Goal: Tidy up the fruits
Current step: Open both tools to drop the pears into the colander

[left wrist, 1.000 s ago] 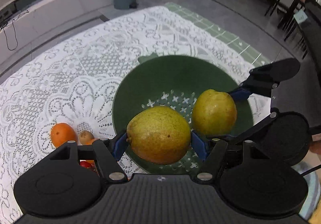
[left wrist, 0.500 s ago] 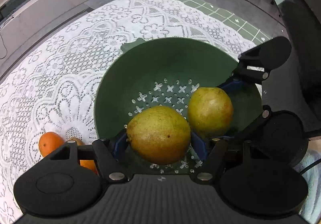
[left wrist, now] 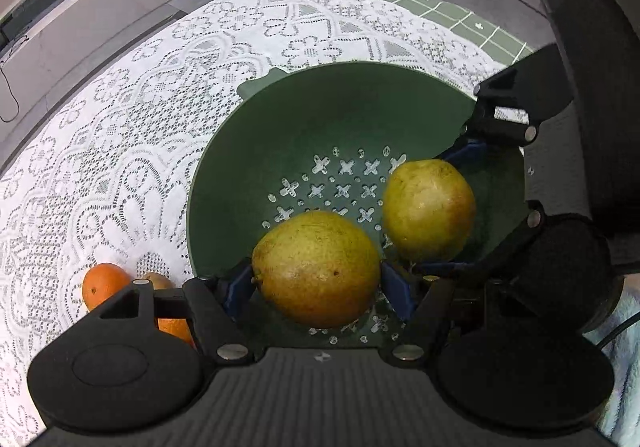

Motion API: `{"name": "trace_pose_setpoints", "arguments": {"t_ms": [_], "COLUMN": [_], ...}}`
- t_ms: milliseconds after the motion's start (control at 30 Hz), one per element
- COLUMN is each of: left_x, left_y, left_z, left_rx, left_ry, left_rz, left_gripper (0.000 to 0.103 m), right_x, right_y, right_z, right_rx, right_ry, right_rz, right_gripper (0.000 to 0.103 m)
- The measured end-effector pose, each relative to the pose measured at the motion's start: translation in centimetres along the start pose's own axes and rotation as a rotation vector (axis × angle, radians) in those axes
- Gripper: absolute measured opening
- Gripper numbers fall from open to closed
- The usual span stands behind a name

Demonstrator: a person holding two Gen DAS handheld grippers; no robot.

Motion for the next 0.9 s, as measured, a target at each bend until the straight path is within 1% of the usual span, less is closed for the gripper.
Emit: {"name": "trace_pose_setpoints", "arguments": {"t_ms": [200, 233, 267, 333, 467, 533, 600, 633, 767, 900], "left_x": [-0.2, -0.1, 0.2, 0.6, 1.0, 1.4, 2.0, 2.4, 4.5, 7.1], "left_y": [0.0, 0.1, 0.1, 0.3, 0.6, 0.5, 0.4, 0.3, -0.3, -1.3], "left_z": [-0.1, 0.0, 0.0, 0.1, 0.2, 0.1, 0.1, 0.1, 0.1, 0.5], "left_rx": [0.021, 0.026, 0.027, 0.035, 0.055, 0.063, 0.077, 0.086, 0.106, 0.142], "left_ry": [-0.008, -0.003, -0.002, -0.002, 0.006, 0.006, 0.007, 0.008, 0.019, 0.046], "left_rz": [0.005, 0.000, -0.008, -0.024, -0.030, -0.045, -0.069, -0.080, -0.131, -0.187], "left_gripper": [0.078, 0.080, 0.080, 0.080, 0.080, 0.080, 0.080, 0.080, 0.080, 0.080], "right_x": [-0.3, -0.3, -0.2, 0.4, 1.3, 1.6, 2.1, 2.6, 4.5, 7.1], "right_y": [-0.1, -0.1, -0.1, 0.0, 0.0, -0.1, -0.2, -0.2, -0.7, -1.3], "right_z": [-0.3, -0.5, -0.6, -0.9, -1.2, -1.2, -1.1, -1.0, -0.7, -0.1], "right_rx": [0.009, 0.009, 0.007, 0.000, -0.003, -0.006, -0.007, -0.013, -0.053, -0.106], "right_ry": [-0.015, -0.017, -0.014, -0.013, -0.011, -0.016, -0.034, -0.040, -0.054, -0.090], "right_rz": [0.024, 0.025, 0.023, 0.001, -0.015, -0.015, -0.024, -0.034, -0.079, -0.154], "right_gripper": [0.068, 0.068, 0.069, 0.075, 0.077, 0.077, 0.080, 0.083, 0.084, 0.085]}}
Point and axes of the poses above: each gripper's, at about its wrist camera, not at the fingertips, and x roughly against the way its jaws point, z to its left, y to its top, the point moved 8 cm from there along -x, roughly the way its jaws point, and after that the axes turned 1 degree about z, right-handed, at the moved point
